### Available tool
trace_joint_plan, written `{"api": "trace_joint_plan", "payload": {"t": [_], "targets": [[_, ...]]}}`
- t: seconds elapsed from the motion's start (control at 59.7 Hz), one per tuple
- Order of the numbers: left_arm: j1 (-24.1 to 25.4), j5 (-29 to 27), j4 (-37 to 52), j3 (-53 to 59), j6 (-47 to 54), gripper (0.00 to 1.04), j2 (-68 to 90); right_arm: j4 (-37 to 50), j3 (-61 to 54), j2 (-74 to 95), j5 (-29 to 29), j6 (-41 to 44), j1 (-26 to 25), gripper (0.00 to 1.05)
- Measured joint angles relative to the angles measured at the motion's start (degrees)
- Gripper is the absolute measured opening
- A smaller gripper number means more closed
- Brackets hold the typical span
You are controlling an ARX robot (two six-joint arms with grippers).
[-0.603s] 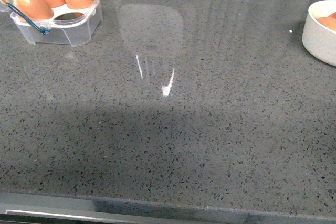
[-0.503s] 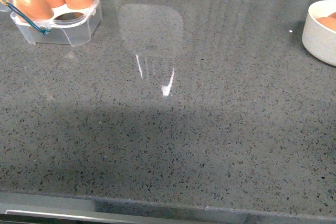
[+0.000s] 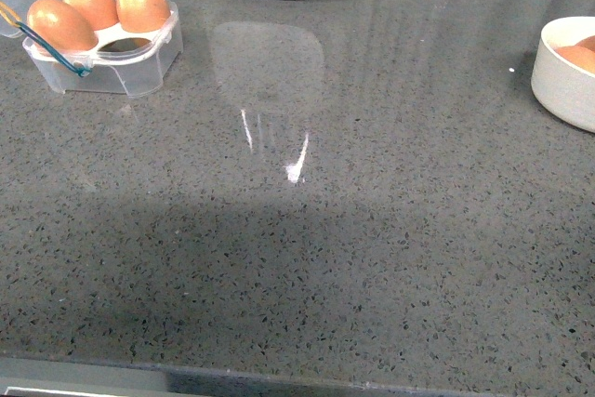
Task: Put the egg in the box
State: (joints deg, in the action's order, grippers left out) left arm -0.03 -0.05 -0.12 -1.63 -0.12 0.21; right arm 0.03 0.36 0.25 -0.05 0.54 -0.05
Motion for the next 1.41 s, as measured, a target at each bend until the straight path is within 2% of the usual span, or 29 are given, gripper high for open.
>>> {"api": "trace_joint_plan", "payload": {"t": [0.754,0.821,0.955,1.156,1.24,1.307,1.407], "targets": [[0.0,0.0,0.0,0.0,0.0,0.98,0.0,0.0,0.0,0.0,0.02,0.0,0.0,0.97],[0.0,0.0,0.0,0.0,0.0,0.98,0.0,-1.57,0.61,1.03,-1.64,0.87,-0.28,0.97],[0.0,0.0,0.0,0.0,0.0,0.98,-0.02,3.85,3.23,9.42,-3.52,2.23,-0.26,0.97],[0.0,0.0,0.0,0.0,0.0,0.98,-0.02,22.77,10.03,28.81,-4.33,3.15,1.18,0.97],[0.0,0.0,0.0,0.0,0.0,0.98,-0.02,30.95,14.95,42.16,-4.85,3.1,1.42,0.97],[0.0,0.0,0.0,0.02,0.0,0.98,-0.02,32.65,20.85,54.25,-4.7,2.73,1.16,0.97],[0.0,0.0,0.0,0.0,0.0,0.98,-0.02,29.59,29.2,67.65,-3.82,1.88,0.9,0.97]]}}
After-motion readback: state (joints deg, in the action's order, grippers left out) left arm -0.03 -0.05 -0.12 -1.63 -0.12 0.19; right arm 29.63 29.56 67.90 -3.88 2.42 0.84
